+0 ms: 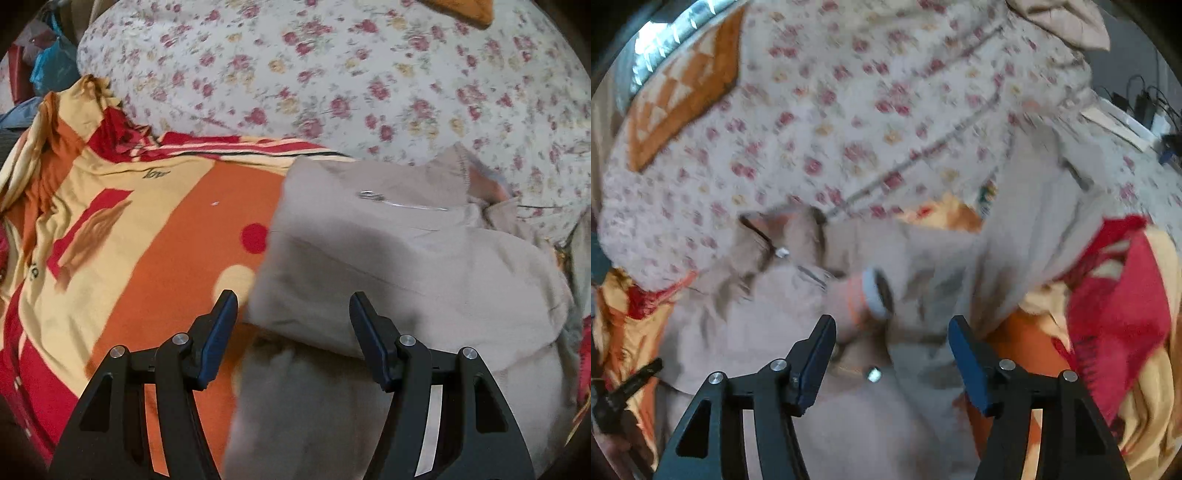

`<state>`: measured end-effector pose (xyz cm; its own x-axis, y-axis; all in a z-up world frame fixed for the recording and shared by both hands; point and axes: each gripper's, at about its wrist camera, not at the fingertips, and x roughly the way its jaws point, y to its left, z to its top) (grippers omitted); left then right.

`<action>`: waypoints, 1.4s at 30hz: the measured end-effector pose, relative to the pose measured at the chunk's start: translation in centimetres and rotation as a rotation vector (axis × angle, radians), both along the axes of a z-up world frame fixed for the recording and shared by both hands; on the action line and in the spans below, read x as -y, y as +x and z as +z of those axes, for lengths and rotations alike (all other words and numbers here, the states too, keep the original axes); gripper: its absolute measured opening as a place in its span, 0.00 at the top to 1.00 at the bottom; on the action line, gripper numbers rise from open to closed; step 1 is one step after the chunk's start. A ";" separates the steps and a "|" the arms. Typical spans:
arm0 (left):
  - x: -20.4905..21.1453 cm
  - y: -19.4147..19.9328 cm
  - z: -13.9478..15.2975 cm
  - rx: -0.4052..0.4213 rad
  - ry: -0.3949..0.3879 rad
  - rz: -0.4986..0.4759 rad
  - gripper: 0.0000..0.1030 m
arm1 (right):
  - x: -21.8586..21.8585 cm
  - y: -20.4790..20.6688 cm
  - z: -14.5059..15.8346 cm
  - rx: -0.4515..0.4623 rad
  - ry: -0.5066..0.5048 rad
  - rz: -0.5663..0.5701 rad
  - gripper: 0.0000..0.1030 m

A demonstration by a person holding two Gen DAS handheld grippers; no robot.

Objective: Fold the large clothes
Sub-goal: 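Grasp the other sleeve cuff with the right gripper, then fold the held sleeve across the jacket body with the right gripper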

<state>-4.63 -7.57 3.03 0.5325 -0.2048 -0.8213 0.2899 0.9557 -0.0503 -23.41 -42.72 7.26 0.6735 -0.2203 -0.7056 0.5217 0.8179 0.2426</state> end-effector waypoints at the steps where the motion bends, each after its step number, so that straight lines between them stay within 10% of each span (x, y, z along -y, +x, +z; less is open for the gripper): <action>1: 0.3 -0.1 0.0 0.006 0.003 -0.011 0.39 | -0.1 0.1 0.1 0.011 0.005 0.026 0.41; 11: 3.8 -0.7 -2.5 0.046 0.181 -0.104 0.39 | -0.9 6.8 -7.5 -0.167 0.012 0.148 0.45; 17: 3.2 -0.9 -1.6 0.060 0.131 -0.099 0.39 | -1.1 5.4 -3.7 -0.093 0.019 0.165 0.42; 31: 1.4 -0.5 1.2 0.060 -0.018 -0.043 0.39 | 14.4 -0.9 1.2 0.059 0.040 -0.241 0.30; 42: 2.0 0.7 -0.6 0.009 0.013 -0.050 0.39 | 23.2 7.9 -0.4 -0.178 -0.149 -0.339 0.26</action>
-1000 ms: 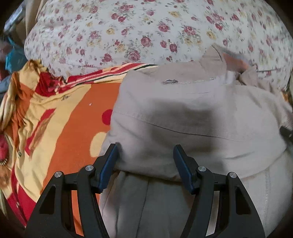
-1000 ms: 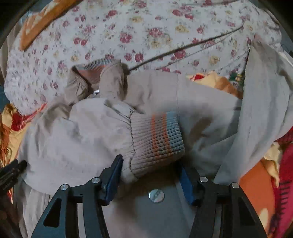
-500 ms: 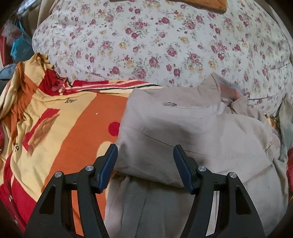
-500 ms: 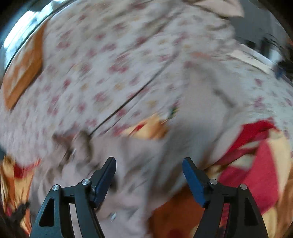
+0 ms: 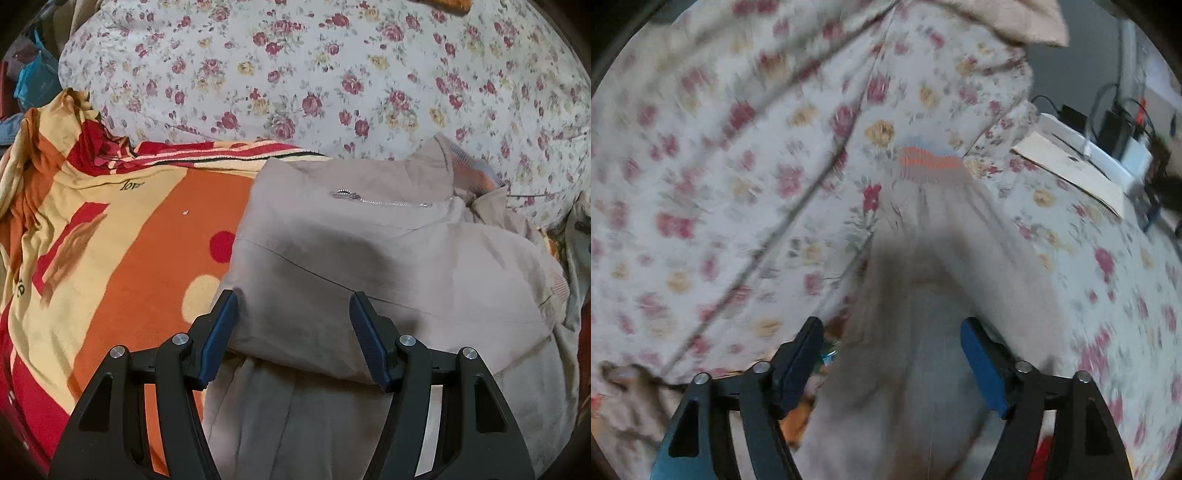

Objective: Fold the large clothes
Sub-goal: 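Fold the held sleeve across the jacket body with the right gripper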

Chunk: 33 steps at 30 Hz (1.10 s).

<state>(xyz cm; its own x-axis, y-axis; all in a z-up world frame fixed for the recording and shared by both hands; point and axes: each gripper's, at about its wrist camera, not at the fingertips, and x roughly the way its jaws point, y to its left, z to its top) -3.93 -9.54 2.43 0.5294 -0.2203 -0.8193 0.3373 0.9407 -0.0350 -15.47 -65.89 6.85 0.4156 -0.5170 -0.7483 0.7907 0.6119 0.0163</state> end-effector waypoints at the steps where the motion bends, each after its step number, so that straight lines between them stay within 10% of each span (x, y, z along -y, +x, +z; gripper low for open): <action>1: 0.1 0.1 -0.1 0.002 0.008 -0.002 0.39 | 0.4 0.8 -0.6 -0.029 -0.004 -0.006 0.26; 6: 0.4 0.6 -0.9 0.004 0.040 -0.002 0.39 | 1.0 4.3 -2.3 -0.196 -0.150 -0.013 0.26; 8: 0.5 0.7 -1.1 0.001 0.047 -0.003 0.39 | 1.2 5.3 -2.7 -0.305 -0.219 -0.039 0.40; 10: 0.5 0.9 -1.2 0.002 0.052 -0.001 0.39 | 1.7 4.4 -1.8 -0.269 -0.231 -0.054 0.83; 12: 0.5 0.9 -1.1 0.002 0.047 0.003 0.39 | 2.9 2.8 -1.0 -0.188 -0.145 -0.032 0.95; 19: -0.1 0.5 -0.2 0.021 0.007 0.033 0.39 | 2.6 -3.7 2.5 0.092 0.034 0.120 0.98; 33: -0.7 -0.4 0.6 0.019 -0.048 0.028 0.39 | -9.3 -4.5 7.4 0.274 0.143 0.432 0.98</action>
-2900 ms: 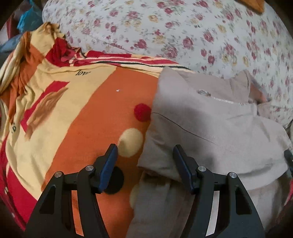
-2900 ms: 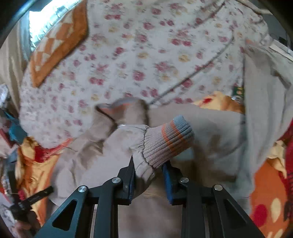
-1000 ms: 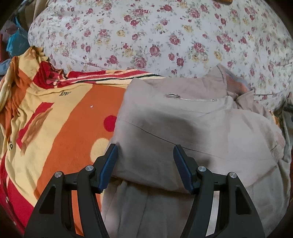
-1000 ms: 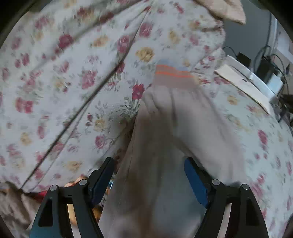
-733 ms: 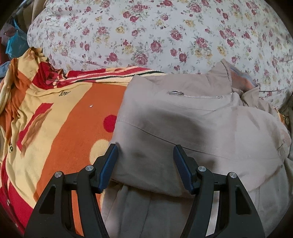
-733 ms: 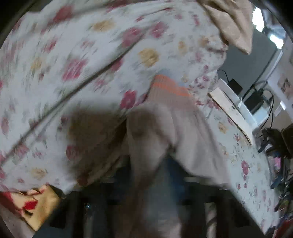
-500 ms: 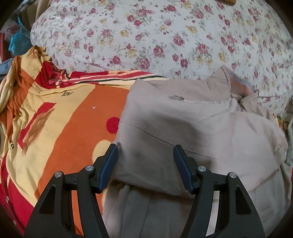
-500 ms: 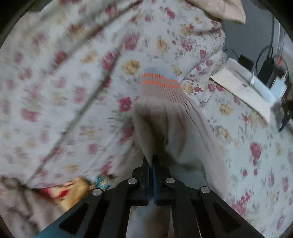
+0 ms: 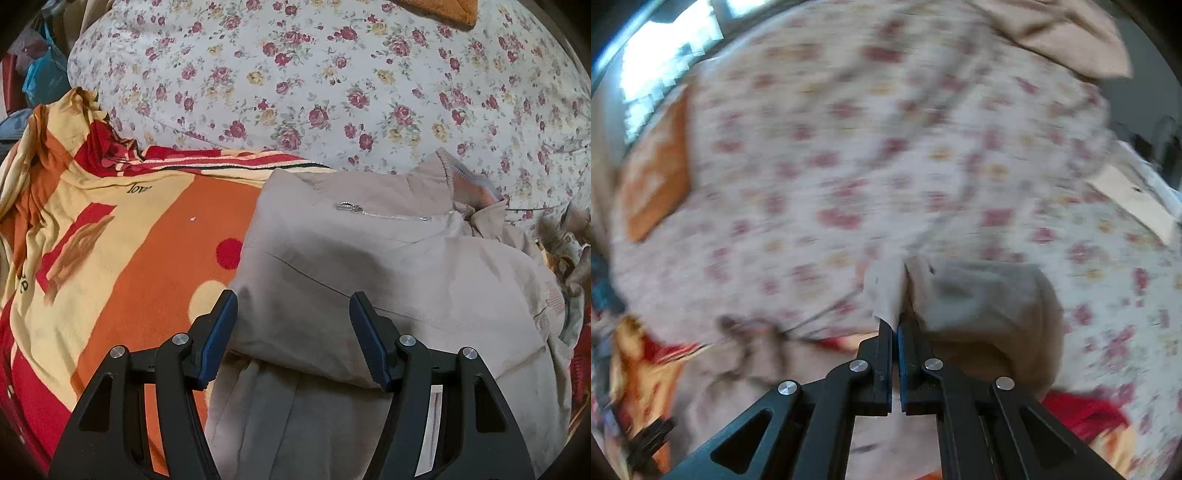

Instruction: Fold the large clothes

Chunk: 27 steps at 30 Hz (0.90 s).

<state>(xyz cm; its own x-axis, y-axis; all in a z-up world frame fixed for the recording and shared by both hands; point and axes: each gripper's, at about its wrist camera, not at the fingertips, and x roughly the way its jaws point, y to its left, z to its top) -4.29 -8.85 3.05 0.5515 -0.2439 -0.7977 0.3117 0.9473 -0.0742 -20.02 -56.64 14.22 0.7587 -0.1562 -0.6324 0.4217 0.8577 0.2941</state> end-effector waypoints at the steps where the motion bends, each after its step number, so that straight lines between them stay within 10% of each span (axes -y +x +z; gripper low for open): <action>1: -0.1 0.0 0.1 -0.004 -0.013 -0.003 0.39 | -1.5 0.0 0.5 0.012 0.002 0.035 0.98; 8: -0.1 -0.3 0.7 -0.075 -0.231 -0.102 0.39 | -13.0 -0.9 1.2 0.126 0.130 0.368 0.98; 12: 0.9 -0.7 0.5 -0.138 -0.324 -0.182 0.25 | -19.8 -0.1 -4.0 -0.065 0.105 0.481 0.85; 15: 1.4 -1.1 0.8 -0.180 -0.398 -0.234 0.24 | -22.0 -1.5 -7.8 -0.140 0.149 0.483 0.57; 20: 2.7 -2.5 1.1 -0.198 -0.450 -0.307 0.18 | -20.0 -6.3 -8.3 -0.083 0.215 0.341 0.52; 23: 4.3 -3.8 0.3 -0.237 -0.409 -0.366 0.18 | -18.0 -9.2 -8.0 0.020 0.247 0.241 0.22; 27: 6.0 -5.7 -1.0 -0.275 -0.352 -0.384 0.18 | -17.3 -9.4 -8.3 -0.006 0.216 0.238 0.21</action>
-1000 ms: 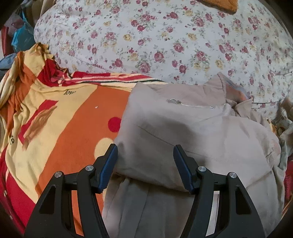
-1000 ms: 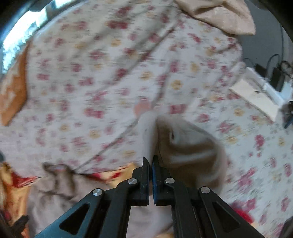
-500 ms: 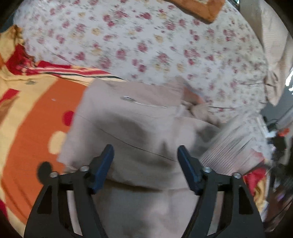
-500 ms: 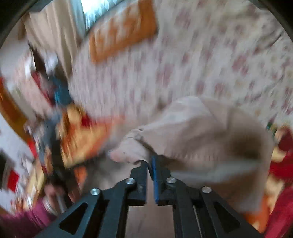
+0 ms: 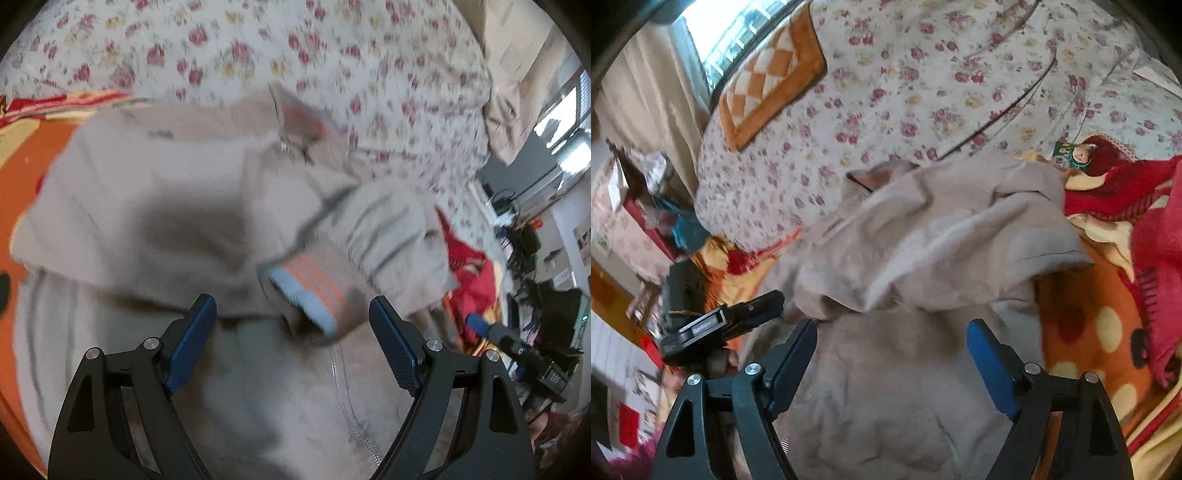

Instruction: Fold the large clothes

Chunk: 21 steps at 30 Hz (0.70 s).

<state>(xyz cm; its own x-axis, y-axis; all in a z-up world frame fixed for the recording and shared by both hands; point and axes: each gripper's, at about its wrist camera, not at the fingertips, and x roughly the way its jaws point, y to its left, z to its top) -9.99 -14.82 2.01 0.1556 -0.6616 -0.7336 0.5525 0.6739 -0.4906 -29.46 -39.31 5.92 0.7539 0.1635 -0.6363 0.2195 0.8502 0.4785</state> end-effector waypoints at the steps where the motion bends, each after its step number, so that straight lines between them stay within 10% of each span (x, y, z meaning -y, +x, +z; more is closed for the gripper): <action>1: 0.5 -0.3 -0.2 0.001 0.003 -0.002 0.18 | -0.2 0.3 -0.1 -0.006 -0.029 0.012 0.21; 4: 1.4 -0.5 -0.3 0.017 -0.016 0.032 0.20 | 0.1 0.5 -0.3 -0.007 -0.044 0.013 0.21; 8: 3.2 -0.6 0.0 0.073 0.009 0.006 0.89 | 0.5 0.3 -0.4 0.006 -0.047 0.000 0.21; 16: -2.5 2.2 7.9 0.334 -0.055 0.155 0.95 | 3.4 -0.8 -0.4 -0.001 -0.069 -0.145 0.21; 21: -7.2 6.5 6.5 0.263 -0.012 0.354 0.96 | 3.9 -0.7 -0.9 -0.058 -0.125 -0.181 0.21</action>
<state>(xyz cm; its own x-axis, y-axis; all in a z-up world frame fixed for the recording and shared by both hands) -3.44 -7.65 8.51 0.5543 -0.5421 -0.6316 0.3956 0.8392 -0.3732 -30.20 -43.25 5.04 0.7256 -0.0535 -0.6860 0.3975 0.8464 0.3544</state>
